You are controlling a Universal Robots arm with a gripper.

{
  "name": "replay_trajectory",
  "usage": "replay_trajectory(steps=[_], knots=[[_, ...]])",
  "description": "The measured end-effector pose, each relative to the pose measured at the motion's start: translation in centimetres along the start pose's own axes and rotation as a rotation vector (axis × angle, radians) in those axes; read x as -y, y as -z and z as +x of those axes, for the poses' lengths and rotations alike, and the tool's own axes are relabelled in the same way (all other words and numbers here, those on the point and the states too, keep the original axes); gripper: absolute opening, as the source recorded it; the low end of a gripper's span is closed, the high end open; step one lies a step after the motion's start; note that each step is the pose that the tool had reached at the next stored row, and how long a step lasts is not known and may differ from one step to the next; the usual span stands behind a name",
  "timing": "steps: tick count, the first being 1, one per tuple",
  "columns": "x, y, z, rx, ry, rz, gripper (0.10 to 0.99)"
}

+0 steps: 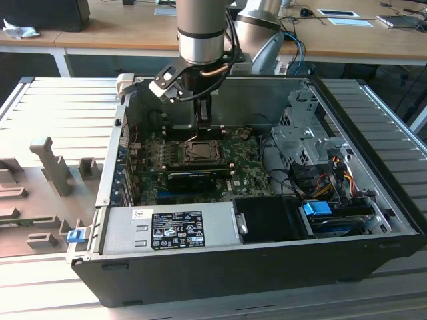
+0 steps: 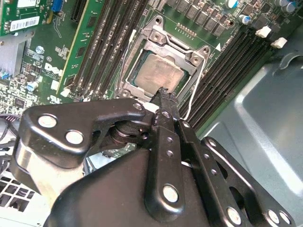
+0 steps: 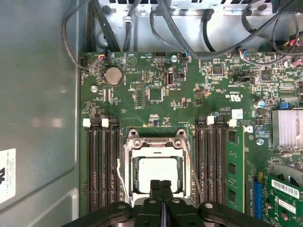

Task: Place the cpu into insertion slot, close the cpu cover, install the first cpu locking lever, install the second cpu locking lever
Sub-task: 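Install the first cpu locking lever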

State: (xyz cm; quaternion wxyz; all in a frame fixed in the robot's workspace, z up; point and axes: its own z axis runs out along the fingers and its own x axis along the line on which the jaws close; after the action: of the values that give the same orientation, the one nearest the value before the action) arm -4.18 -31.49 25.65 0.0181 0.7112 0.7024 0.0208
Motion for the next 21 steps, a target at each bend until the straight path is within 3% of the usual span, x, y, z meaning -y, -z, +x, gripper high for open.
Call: replay_trajectory(steps=[11,14,17,21], knots=[[0.00,0.01,0.00,-0.0117,0.215,0.001,0.106],[0.00,0.01,0.00,-0.0179,0.327,0.001,0.106],[0.00,0.00,0.00,-0.0218,0.399,0.002,0.106],[0.00,0.00,0.00,-0.0246,0.450,0.002,0.106]])
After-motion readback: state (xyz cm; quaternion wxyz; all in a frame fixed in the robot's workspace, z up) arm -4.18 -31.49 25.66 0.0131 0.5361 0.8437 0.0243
